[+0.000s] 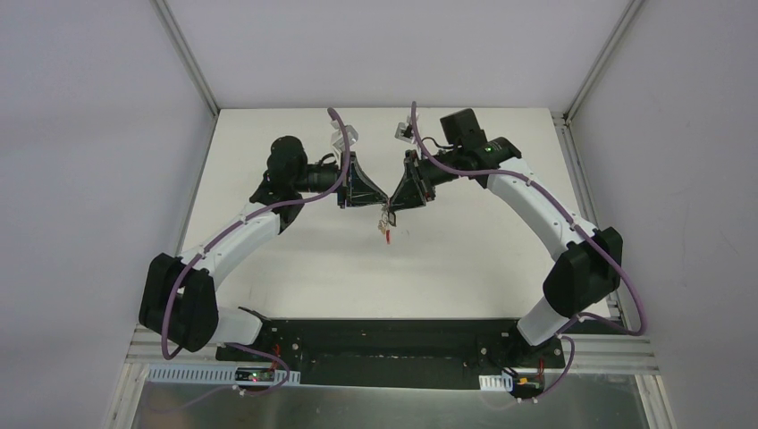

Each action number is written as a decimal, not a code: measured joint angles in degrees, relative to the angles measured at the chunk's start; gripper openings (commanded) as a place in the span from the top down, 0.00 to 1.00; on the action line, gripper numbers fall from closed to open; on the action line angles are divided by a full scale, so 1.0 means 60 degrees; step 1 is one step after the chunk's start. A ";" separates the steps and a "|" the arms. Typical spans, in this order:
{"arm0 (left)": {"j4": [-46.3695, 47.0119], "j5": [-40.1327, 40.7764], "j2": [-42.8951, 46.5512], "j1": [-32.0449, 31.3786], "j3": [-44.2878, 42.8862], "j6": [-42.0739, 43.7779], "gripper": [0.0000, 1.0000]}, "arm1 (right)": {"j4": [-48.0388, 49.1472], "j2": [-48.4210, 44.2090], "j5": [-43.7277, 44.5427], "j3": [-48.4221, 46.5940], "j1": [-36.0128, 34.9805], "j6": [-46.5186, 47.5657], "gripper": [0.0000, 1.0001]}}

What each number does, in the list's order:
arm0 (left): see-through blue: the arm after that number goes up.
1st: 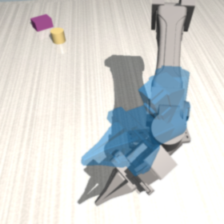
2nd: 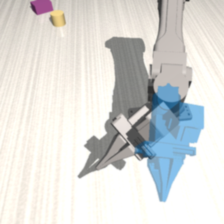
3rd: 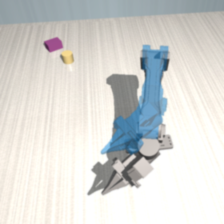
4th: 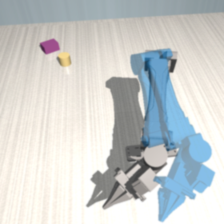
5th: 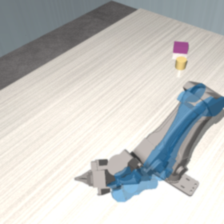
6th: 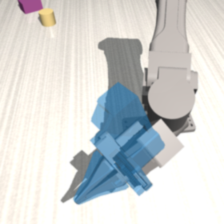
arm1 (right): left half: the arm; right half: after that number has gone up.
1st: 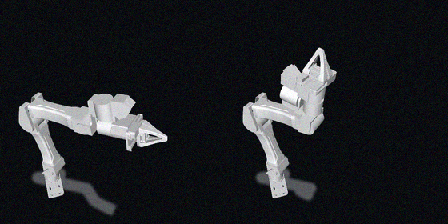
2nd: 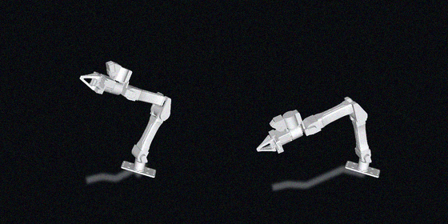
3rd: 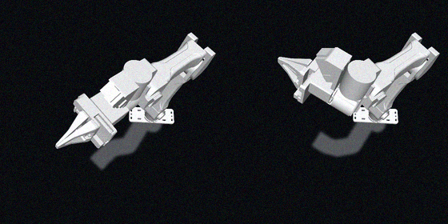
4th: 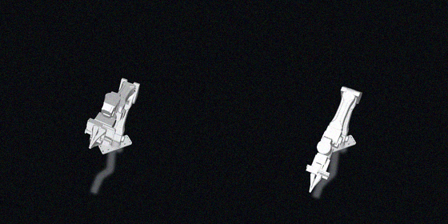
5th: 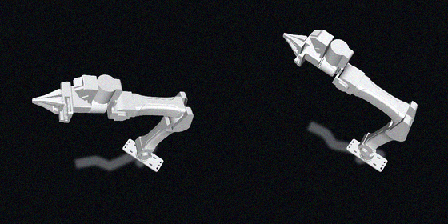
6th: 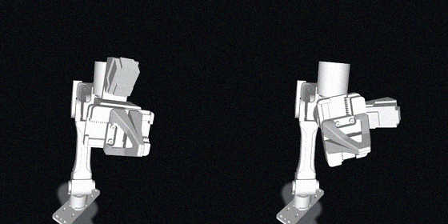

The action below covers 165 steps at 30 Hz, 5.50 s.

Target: Put the keys on the keyring

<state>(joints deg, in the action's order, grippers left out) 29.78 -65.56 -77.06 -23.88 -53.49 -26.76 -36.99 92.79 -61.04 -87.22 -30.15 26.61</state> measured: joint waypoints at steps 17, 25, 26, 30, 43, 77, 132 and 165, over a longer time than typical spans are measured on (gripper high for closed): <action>0.0408 -0.0015 -0.0124 0.0051 0.0007 -0.0481 1.00 | 0.0160 0.0000 -0.0313 0.0000 0.0004 -0.0251 1.00; 0.0204 -0.0022 -0.0124 0.0055 -0.0007 -0.0193 0.77 | 0.0117 -0.0022 0.0040 0.0000 -0.0066 -0.0095 1.00; 0.0015 -0.0033 -0.0124 0.0055 -0.0040 0.0029 0.74 | 0.0044 -0.0022 0.0142 0.0000 -0.0095 -0.0051 1.00; -0.2419 0.0033 -0.0098 0.0051 -0.0820 0.1978 0.63 | -0.0379 -0.0022 0.0667 0.0000 -0.0324 0.0215 1.00; -0.7756 0.0539 -0.0011 -0.0284 -0.2499 0.7118 0.60 | -0.0911 0.0313 0.0900 -0.0368 -0.0634 0.0474 1.00; -0.7140 0.0758 -0.0244 -0.0590 -0.2342 0.6805 1.00 | -0.0943 0.0368 0.0984 -0.0339 -0.0703 0.0561 0.92; 0.0601 0.0240 0.0044 -0.0127 0.0168 0.0044 1.00 | 0.0062 -0.0477 0.0477 0.0178 0.0091 0.0091 0.72; 0.0769 0.0211 0.0033 -0.0127 0.0266 -0.0153 0.95 | 0.0229 -0.0401 0.0546 0.0175 -0.0189 -0.0142 1.00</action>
<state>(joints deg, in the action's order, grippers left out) 34.39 -64.29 -76.86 -24.64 -51.90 -27.68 -35.62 90.39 -57.76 -86.17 -31.29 25.76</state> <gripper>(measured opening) 0.009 0.009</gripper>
